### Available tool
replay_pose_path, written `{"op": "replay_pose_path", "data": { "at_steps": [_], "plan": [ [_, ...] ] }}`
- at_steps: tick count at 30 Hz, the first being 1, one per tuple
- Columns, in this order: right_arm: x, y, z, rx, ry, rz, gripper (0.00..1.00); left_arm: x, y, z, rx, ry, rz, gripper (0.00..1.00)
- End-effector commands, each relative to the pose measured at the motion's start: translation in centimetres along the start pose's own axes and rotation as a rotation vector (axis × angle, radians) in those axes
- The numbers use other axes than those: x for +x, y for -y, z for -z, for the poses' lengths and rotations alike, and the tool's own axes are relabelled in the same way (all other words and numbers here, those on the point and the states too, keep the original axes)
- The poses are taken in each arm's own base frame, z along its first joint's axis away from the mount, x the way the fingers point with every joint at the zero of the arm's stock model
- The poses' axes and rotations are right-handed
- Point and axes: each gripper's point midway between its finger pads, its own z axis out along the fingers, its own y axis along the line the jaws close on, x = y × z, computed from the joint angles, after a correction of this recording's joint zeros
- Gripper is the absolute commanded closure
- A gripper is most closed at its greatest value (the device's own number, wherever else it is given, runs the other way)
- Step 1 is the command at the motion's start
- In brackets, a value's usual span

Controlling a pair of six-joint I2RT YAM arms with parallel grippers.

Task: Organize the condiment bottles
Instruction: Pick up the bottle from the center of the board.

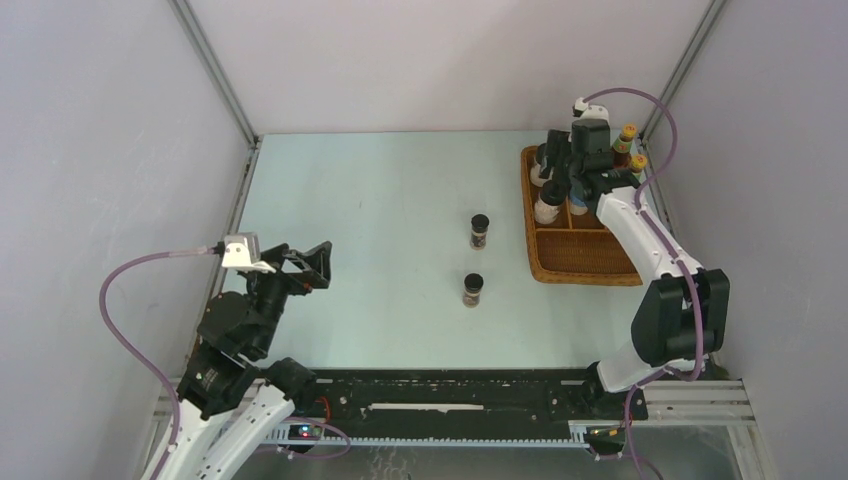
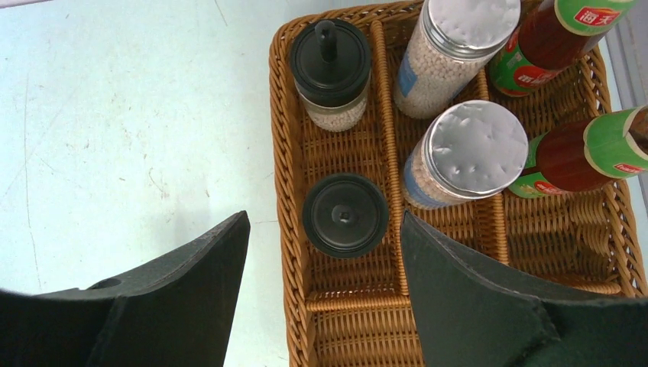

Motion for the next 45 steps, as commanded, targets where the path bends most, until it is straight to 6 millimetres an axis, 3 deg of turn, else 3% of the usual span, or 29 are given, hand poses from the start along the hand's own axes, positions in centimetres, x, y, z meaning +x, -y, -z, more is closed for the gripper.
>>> {"op": "replay_pose_path", "data": {
  "at_steps": [1,20,27,37,45],
  "plan": [
    [-3.7,-0.7,2.6,-0.007,0.099,0.016,0.2,-0.5,0.3,0.4,0.017,0.016,0.017,0.0],
    [-5.7,-3.4,6.0,-0.042,0.163,0.062,0.2,-0.8,0.2,0.9,0.021,0.023,0.028,0.0],
    [-5.8,-5.8,7.8,-0.087,0.179,0.095,0.2,-0.8,0.1,1.1,0.018,0.024,0.031,0.0],
    [-3.1,-10.3,10.4,-0.167,0.15,0.177,0.2,-0.5,0.1,1.1,0.022,0.02,0.039,0.0],
    [1.2,-14.2,11.9,-0.221,0.082,0.26,0.2,-0.2,0.2,1.0,0.025,0.013,0.043,0.0]
  ]
}}
